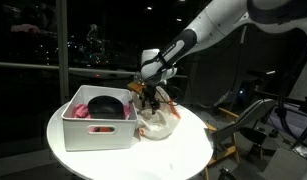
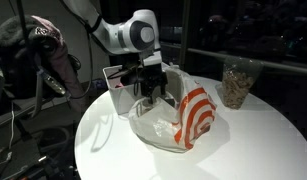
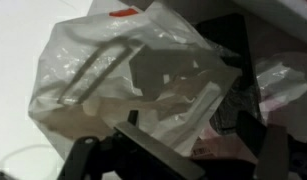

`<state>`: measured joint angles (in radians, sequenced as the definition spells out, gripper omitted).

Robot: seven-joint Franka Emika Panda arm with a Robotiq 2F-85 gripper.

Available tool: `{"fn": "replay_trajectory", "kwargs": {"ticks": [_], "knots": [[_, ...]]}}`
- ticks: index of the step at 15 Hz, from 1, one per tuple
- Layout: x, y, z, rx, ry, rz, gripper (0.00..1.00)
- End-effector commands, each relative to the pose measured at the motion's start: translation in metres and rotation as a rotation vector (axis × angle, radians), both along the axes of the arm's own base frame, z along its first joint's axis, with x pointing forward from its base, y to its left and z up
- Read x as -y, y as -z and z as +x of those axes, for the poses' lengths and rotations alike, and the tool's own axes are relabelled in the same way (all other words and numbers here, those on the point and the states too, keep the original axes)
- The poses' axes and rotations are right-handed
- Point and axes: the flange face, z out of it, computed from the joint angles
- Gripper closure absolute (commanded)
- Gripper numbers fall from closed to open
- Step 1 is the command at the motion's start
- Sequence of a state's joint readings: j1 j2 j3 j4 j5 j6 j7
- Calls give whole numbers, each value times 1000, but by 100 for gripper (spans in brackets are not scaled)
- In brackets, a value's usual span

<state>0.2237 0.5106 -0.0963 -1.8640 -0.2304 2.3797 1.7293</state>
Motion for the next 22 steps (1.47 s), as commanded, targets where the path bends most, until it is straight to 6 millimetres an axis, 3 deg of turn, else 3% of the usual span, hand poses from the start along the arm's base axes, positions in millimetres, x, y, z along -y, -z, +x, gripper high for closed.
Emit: {"fn": "replay_trajectory", "kwargs": {"ticks": [1,7,8,10,18,19,22], "knots": [[-14,8,16,28,-11,-74,0],[-27,28,26,-7,-30,-108,0],[-29,30,26,-17,-34,-104,25],[-31,30,25,-33,-40,-124,34],[-40,20,16,-130,-70,-175,95],[-41,20,15,-145,-72,-165,100],[-46,14,6,-177,-104,-152,100]]}}
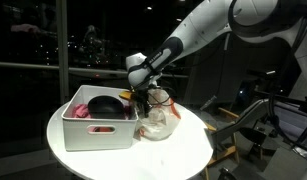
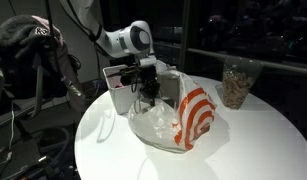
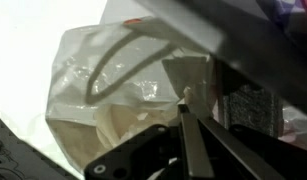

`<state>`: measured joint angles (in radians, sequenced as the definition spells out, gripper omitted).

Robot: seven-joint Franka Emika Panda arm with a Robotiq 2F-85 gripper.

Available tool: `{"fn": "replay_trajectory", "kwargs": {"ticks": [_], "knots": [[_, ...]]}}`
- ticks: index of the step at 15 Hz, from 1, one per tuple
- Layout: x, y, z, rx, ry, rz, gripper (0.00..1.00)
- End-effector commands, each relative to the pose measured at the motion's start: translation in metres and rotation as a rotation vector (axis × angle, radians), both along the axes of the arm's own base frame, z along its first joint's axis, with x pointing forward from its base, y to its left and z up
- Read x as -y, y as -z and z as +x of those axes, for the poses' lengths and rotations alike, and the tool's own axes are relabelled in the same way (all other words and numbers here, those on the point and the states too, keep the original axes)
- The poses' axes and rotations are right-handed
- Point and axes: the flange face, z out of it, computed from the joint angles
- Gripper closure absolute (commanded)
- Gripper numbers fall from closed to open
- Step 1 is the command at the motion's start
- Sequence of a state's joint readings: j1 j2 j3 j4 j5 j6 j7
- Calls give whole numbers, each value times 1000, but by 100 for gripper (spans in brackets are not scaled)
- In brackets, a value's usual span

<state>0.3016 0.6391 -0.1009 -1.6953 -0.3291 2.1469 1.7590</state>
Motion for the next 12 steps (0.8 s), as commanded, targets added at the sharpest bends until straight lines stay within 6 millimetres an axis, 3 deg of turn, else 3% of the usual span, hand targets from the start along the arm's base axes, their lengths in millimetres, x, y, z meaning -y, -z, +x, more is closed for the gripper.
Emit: {"fn": "replay_trajectory", "kwargs": {"ticks": [1,6,12], "knots": [[-7,-19,-7,-49,-53,17,100],[-8,-47,-32,-136,-129,34,100],[7,-78,-71,-241,-209,54,100]]}}
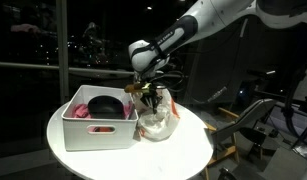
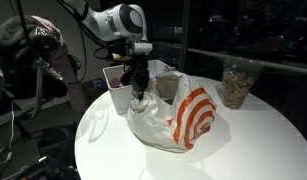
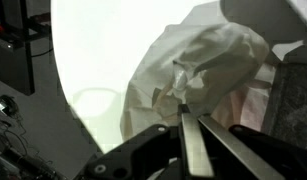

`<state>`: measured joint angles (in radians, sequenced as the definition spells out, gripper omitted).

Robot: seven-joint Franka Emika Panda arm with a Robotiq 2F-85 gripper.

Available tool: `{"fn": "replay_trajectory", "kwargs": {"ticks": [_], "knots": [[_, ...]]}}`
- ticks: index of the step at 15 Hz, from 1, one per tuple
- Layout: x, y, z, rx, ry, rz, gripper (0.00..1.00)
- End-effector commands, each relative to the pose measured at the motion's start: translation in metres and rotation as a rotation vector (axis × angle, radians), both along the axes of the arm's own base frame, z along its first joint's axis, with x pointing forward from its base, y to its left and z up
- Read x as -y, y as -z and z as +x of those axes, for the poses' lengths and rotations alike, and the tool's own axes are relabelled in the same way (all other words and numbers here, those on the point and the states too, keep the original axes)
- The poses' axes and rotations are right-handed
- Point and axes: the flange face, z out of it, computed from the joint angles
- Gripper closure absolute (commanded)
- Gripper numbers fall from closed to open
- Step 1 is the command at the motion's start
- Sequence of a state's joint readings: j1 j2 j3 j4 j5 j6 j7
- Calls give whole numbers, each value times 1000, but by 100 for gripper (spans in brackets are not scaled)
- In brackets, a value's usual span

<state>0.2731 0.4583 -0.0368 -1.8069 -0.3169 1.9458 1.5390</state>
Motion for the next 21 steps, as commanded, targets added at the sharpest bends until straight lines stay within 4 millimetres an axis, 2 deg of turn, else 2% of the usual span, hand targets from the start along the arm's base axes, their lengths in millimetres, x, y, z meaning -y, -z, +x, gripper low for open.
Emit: {"fn": "replay_trajectory", "kwargs": {"ticks": [1,8,13,15,16,17,18,20,21], "knots": [[9,-22,-33,-55,-66,62,99],[14,-12,-87,-193,-195,147,100],[20,13,-106,-188,-242,149,100],[22,15,-109,-155,-241,165,100],[24,14,-110,-138,-247,171,74],[25,12,-110,-120,-246,183,97],[26,10,-110,-106,-247,192,72],[29,3,-111,-77,-278,202,65],[31,-1,-112,-70,-314,189,56]]}}
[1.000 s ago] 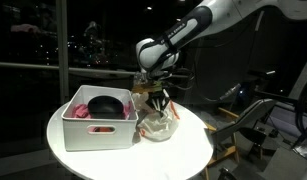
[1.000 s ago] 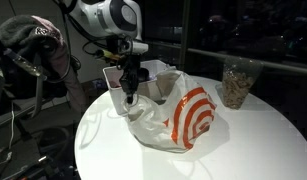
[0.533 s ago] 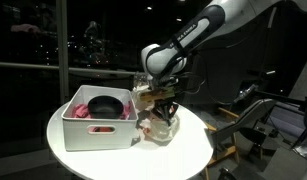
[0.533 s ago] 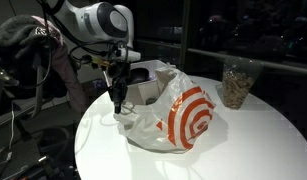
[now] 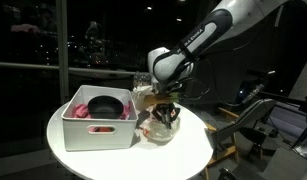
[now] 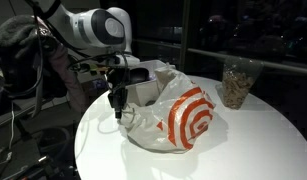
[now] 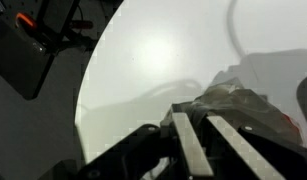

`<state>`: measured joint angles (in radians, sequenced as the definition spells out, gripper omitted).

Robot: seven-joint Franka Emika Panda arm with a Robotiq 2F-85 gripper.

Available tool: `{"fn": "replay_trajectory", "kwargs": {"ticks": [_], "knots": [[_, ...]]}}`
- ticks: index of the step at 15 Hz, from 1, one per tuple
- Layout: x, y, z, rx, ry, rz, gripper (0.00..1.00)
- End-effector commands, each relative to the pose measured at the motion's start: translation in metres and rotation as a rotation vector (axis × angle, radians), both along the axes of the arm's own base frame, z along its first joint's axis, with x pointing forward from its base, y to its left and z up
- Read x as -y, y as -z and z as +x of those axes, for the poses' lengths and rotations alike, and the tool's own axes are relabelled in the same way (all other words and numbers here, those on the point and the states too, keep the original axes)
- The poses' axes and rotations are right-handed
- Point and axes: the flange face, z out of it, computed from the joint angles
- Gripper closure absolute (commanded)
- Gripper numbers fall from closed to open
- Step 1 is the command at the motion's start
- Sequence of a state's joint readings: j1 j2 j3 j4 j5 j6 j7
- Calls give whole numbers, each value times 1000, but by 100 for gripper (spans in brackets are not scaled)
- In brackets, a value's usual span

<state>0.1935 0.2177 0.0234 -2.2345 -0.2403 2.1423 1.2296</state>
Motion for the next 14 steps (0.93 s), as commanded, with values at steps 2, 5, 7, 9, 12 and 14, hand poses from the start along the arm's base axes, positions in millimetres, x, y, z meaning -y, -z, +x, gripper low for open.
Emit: {"fn": "replay_trajectory", "kwargs": {"ticks": [2,5,7,9,12,14], "knots": [[10,-35,-14,75,-106,25,40],[8,-64,-14,184,-155,85,18],[2,-85,-9,272,-180,133,3],[-9,-103,0,362,-225,163,0],[-28,-118,11,461,-350,201,0],[-39,-119,15,512,-438,235,0]]}}
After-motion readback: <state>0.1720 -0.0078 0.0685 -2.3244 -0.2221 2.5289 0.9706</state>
